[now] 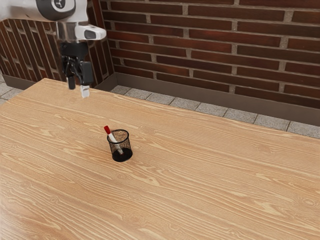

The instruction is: Take the marker out of the pen holder and place it to the left of the pen holder.

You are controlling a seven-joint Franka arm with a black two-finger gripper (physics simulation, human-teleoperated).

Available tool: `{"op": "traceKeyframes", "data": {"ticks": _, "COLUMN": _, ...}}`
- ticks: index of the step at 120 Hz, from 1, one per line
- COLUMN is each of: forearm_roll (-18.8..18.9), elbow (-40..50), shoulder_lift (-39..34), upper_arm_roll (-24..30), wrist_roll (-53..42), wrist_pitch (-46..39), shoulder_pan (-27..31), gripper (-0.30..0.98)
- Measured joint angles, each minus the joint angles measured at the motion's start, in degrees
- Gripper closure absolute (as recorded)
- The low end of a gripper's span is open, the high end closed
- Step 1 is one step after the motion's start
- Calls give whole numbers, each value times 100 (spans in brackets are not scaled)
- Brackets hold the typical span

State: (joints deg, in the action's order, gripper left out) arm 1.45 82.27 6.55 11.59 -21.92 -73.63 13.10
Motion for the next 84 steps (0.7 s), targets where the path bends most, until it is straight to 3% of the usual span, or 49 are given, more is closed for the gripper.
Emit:
{"op": "traceKeyframes", "data": {"ticks": 32, "forearm_roll": -77, "elbow": 2, "shoulder_lift": -132, "upper_arm_roll": 71, "wrist_roll": -810, "wrist_pitch": -631, "shoulder_pan": -5, "gripper": 0}}
{"op": "traceKeyframes", "data": {"ticks": 43, "forearm_roll": -175, "elbow": 12, "shoulder_lift": -307, "upper_arm_roll": 864, "wrist_roll": -1899, "wrist_pitch": -738, "shoulder_pan": 333, "gripper": 0}}
{"op": "traceKeyframes", "data": {"ticks": 55, "forearm_roll": 208, "elbow": 306, "shoulder_lift": 345, "upper_arm_roll": 1518, "wrist_roll": -3147, "wrist_pitch": -1217, "shoulder_pan": 19, "gripper": 1}}
{"op": "traceKeyframes", "data": {"ticks": 71, "forearm_roll": 540, "elbow": 874, "shoulder_lift": 1170, "upper_arm_roll": 1620, "wrist_roll": -4625, "wrist_pitch": -2182, "shoulder_pan": 310, "gripper": 0}}
{"op": "traceKeyframes", "data": {"ticks": 84, "forearm_roll": 519, "elbow": 931, "shoulder_lift": 1635, "upper_arm_roll": 1618, "wrist_roll": -5628, "wrist_pitch": -2919, "shoulder_pan": 546, "gripper": 0}}
